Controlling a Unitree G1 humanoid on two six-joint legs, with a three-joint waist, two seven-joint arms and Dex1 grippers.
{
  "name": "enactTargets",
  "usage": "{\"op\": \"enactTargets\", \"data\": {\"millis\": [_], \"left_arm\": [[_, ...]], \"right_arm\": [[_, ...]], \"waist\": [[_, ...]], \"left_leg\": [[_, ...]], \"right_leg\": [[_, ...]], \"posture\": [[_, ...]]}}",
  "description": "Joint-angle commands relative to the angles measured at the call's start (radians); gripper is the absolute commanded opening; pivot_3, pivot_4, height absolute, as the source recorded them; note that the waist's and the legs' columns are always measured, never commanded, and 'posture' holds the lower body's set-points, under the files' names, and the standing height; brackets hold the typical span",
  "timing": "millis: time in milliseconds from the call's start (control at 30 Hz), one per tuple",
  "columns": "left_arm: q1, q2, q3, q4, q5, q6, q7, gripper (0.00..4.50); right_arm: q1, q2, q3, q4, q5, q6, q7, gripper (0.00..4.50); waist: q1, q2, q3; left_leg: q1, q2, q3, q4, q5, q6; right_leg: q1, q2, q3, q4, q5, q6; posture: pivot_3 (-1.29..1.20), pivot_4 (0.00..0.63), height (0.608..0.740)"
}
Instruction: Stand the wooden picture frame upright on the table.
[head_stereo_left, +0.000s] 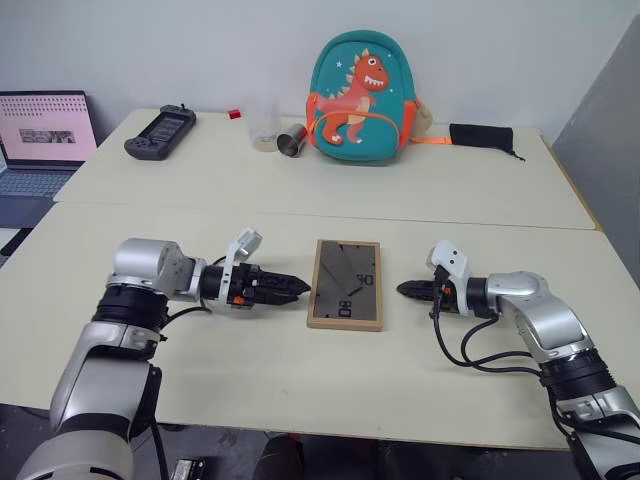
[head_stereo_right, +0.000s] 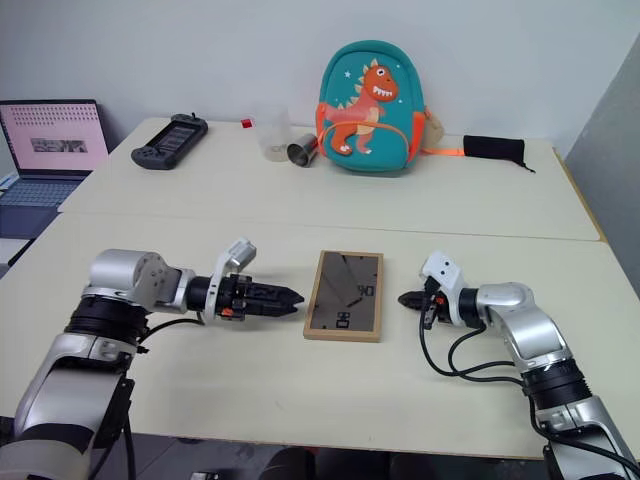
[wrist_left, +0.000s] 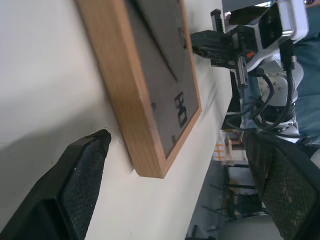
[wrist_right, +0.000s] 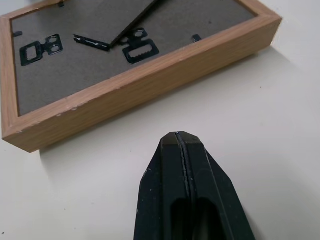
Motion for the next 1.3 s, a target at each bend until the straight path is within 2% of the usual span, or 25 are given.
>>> {"op": "enactTargets", "data": {"millis": [33, 233, 300, 500, 533, 667, 767, 967, 1167, 1300], "left_arm": [[-0.025, -0.039, -0.025, 0.043, 0.011, -0.027, 0.019, 4.49], [-0.026, -0.127, -0.029, 0.108, 0.061, -0.158, 0.066, 4.49], [-0.032, -0.15, -0.02, 0.101, 0.048, -0.154, 0.063, 4.49], [-0.002, -0.151, -0.013, 0.011, 0.023, -0.136, 0.053, 4.49], [0.003, -0.143, -0.005, 0.005, 0.019, -0.133, 0.052, 4.12], [0.027, -0.096, 0.008, -0.04, -0.003, -0.108, 0.031, 3.14], [0.038, -0.075, 0.034, -0.069, -0.029, -0.076, 0.035, 2.64], [0.063, -0.072, 0.092, -0.158, -0.098, 0.002, 0.068, 1.32], [0.087, -0.092, 0.192, -0.262, -0.161, 0.053, 0.141, 1.31], [0.134, -0.1, 0.235, -0.405, -0.186, 0.02, 0.196, 1.31]], "right_arm": [[-0.001, 0.03, 0.012, -0.059, 0.005, 0.015, -0.023, 0.0], [-0.043, 0.113, 0.069, -0.025, -0.031, 0.01, -0.064, 0.0], [-0.059, 0.141, 0.08, -0.016, -0.039, 0.009, -0.074, 0.0], [-0.065, 0.155, 0.081, -0.009, -0.044, 0.007, -0.078, 0.0], [-0.058, 0.146, 0.078, -0.009, -0.045, 0.004, -0.076, 0.0], [-0.034, 0.114, 0.066, -0.003, -0.052, -0.011, -0.075, 0.0], [-0.026, 0.096, 0.058, 0.009, -0.054, -0.024, -0.078, 0.0], [-0.031, 0.069, 0.047, 0.032, -0.063, -0.054, -0.074, 0.0], [-0.068, 0.037, 0.001, 0.018, -0.047, -0.068, -0.08, 0.0], [-0.128, 0.043, -0.091, -0.089, 0.088, 0.09, -0.071, 0.0]], "waist": [[0.0, 0.0, 0.0], [0.013, 0.0, 0.0], [0.021, 0.001, -0.001], [0.027, 0.0, -0.001], [0.027, 0.0, -0.001], [0.023, 0.0, 0.0], [0.02, 0.0, 0.0], [0.014, 0.0, 0.0], [0.014, 0.0, 0.0], [0.013, 0.0, 0.0]], "left_leg": [[0.0, 0.0, 0.0, 0.0, 0.0, 0.0], [0.001, -0.001, 0.0, 0.001, 0.0, 0.0], [0.002, -0.001, -0.001, 0.001, 0.001, 0.0], [0.001, -0.002, -0.001, 0.001, 0.003, 0.0], [0.001, -0.002, -0.001, 0.001, 0.003, 0.0], [0.0, -0.001, -0.001, 0.0, 0.003, -0.001], [0.0, -0.001, -0.001, -0.001, 0.003, -0.001], [0.0, -0.001, 0.0, -0.001, 0.003, 0.0], [0.0, -0.001, 0.0, 0.0, 0.003, 0.0], [-0.001, -0.001, 0.0, 0.0, 0.003, -0.001]], "right_leg": [[0.0, 0.0, 0.0, 0.0, 0.0, 0.0], [0.002, -0.001, 0.0, 0.0, 0.0, 0.0], [0.003, -0.001, 0.0, 0.0, 0.001, 0.001], [0.003, -0.002, 0.0, 0.0, 0.003, 0.003], [0.003, -0.002, 0.0, 0.0, 0.003, 0.003], [0.001, -0.001, 0.0, 0.0, 0.003, 0.002], [0.0, -0.001, 0.0, -0.001, 0.003, 0.002], [0.0, -0.001, 0.001, -0.001, 0.002, 0.002], [0.001, -0.001, 0.001, -0.001, 0.003, 0.002], [0.0, -0.001, 0.002, -0.001, 0.003, 0.002]], "posture": [[0.0, 0.15, 0.74], [0.0, 0.15, 0.74], [0.0, 0.15, 0.74], [0.0, 0.15, 0.74], [0.0, 0.15, 0.74], [0.0, 0.15, 0.74], [0.0, 0.15, 0.74], [0.0, 0.15, 0.74], [0.0, 0.15, 0.74], [0.0, 0.15, 0.74]]}}
